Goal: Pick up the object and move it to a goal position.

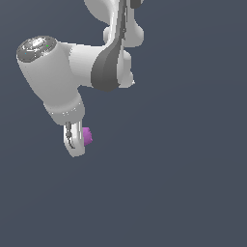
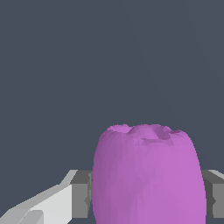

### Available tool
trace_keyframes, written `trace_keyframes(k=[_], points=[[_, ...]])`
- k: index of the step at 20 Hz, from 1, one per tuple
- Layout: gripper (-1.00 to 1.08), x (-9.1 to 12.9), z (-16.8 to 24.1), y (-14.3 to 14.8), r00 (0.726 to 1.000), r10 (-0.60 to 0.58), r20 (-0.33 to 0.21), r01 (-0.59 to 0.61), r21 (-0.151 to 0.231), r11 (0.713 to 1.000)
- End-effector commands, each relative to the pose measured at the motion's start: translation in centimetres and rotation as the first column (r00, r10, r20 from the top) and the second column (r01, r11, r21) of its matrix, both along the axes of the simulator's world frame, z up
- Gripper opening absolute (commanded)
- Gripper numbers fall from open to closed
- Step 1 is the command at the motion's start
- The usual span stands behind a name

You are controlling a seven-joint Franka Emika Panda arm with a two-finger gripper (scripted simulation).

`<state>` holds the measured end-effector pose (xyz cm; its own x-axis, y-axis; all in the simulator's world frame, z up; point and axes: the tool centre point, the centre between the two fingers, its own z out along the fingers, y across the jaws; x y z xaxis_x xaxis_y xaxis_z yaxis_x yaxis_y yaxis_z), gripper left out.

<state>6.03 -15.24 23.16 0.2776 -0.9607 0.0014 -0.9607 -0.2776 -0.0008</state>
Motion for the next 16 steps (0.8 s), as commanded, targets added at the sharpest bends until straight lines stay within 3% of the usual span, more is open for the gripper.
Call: trace_keyframes(k=[1,8,16], points=[[-1.0,0.3,2.1,-0.6,1.0,0.001,-0.002,-0.001,0.0,1.0],[-1.0,0.9,5.8,-1.6,1.0,0.002,-0.001,-0.002,0.0,1.0],[-1.0,1.2,6.9,-1.9,1.0,0.002,-0.001,-0.002,0.001,1.0]])
